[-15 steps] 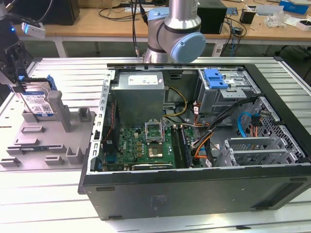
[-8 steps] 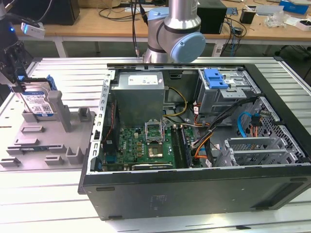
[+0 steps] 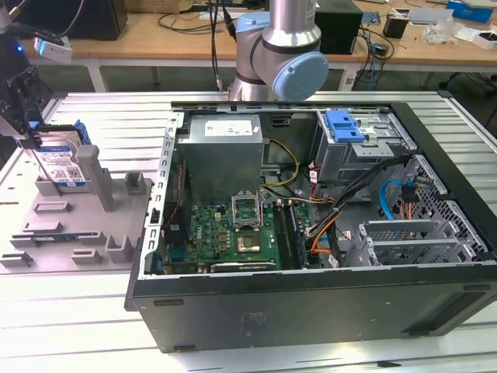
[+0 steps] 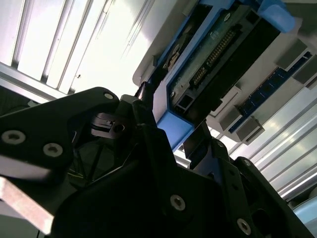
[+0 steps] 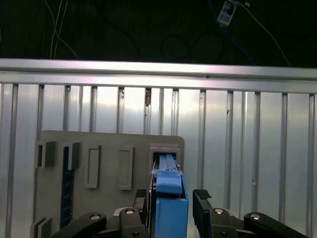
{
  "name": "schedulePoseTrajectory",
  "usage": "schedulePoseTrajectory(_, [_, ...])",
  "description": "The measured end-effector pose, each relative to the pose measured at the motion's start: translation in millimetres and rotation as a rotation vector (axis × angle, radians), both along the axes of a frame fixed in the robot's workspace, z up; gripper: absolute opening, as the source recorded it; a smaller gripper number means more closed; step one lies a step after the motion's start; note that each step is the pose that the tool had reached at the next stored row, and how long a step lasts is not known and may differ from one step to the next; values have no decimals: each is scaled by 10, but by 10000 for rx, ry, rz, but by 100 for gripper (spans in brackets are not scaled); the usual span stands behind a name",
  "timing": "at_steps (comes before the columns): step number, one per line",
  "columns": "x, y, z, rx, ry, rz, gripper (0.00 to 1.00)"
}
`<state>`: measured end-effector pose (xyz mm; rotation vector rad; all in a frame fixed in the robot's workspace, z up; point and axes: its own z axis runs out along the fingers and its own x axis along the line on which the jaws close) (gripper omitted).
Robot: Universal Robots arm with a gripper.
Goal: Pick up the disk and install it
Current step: 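Pick up the disk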
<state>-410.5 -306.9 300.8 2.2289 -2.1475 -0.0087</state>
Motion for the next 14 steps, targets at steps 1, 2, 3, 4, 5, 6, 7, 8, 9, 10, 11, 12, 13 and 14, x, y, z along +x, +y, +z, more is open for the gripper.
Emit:
schedulePoseTrajectory(1, [0, 0, -3, 0, 0, 0, 50])
schedulePoseTrajectory(2, [0, 0, -6, 0, 0, 0, 50])
schedulePoseTrajectory(3, [0, 0, -7, 0, 1, 0, 50])
schedulePoseTrajectory(4, [0, 0, -8, -1, 1, 0, 50])
schedulePoseTrajectory(5, [0, 0, -10, 0, 1, 0, 48])
schedulePoseTrajectory(6, [0, 0, -11, 0, 1, 0, 41])
schedulePoseTrajectory(7, [0, 0, -12, 0, 0, 0, 41])
schedulePoseTrajectory(8, [0, 0, -12, 0, 0, 0, 41])
schedulePoseTrajectory(9, [0, 0, -13, 0, 0, 0, 41])
schedulePoseTrajectory(10, [0, 0, -13, 0, 0, 0, 41])
schedulePoseTrajectory(11, [0, 0, -14, 0, 0, 1, 41])
schedulePoseTrajectory(12, [0, 0, -17, 0, 0, 0, 41])
schedulePoseTrajectory(13, [0, 0, -18, 0, 0, 0, 41])
schedulePoseTrajectory(14, [0, 0, -18, 0, 0, 0, 41])
